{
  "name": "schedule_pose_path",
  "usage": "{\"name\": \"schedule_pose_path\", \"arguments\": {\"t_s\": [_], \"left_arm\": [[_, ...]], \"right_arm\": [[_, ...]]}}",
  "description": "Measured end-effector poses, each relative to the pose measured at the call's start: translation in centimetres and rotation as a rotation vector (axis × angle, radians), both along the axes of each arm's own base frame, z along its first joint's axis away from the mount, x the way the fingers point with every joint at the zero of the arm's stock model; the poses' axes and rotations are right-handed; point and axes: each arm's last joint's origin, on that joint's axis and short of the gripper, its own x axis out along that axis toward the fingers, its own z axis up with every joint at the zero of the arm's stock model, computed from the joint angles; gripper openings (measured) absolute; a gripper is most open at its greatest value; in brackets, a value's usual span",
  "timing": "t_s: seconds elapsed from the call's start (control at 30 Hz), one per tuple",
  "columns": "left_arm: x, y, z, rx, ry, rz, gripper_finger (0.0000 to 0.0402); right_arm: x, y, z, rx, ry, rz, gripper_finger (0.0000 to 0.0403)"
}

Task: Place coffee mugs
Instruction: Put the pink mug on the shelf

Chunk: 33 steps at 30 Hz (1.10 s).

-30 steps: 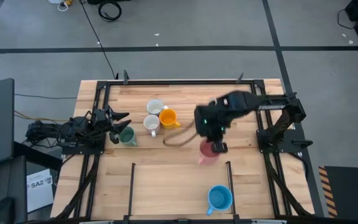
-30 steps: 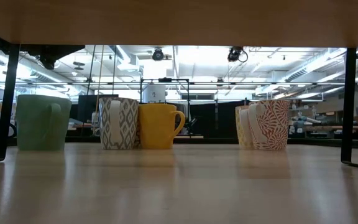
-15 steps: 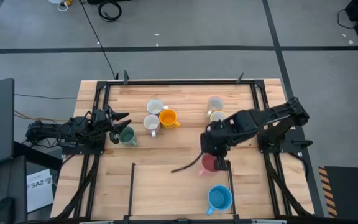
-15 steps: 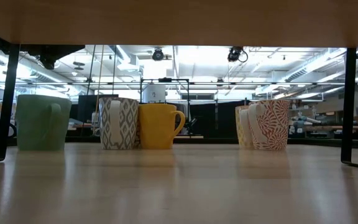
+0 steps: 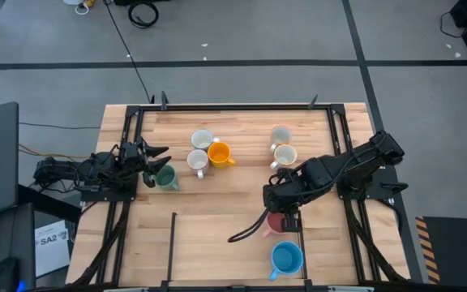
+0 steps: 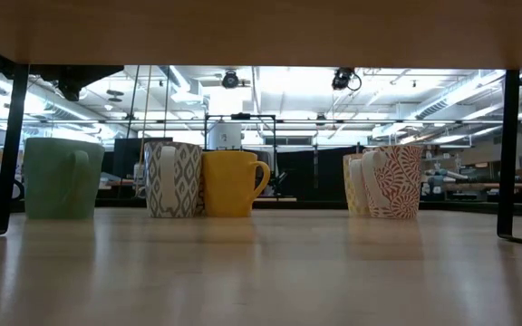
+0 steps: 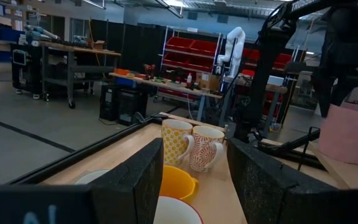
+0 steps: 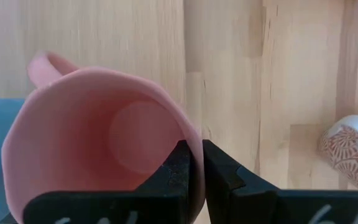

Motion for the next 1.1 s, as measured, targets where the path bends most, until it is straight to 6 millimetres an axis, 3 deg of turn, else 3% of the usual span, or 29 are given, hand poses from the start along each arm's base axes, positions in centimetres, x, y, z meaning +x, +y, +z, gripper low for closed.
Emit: {"name": "schedule_pose_path", "arguments": {"t_s": [1.1], "left_arm": [[0.0,0.0,0.0,0.0,0.0,0.0,0.0185]], "right_arm": [[-0.2,0.79,0.01,0.075,0.019,0.016,0.0052]]}}
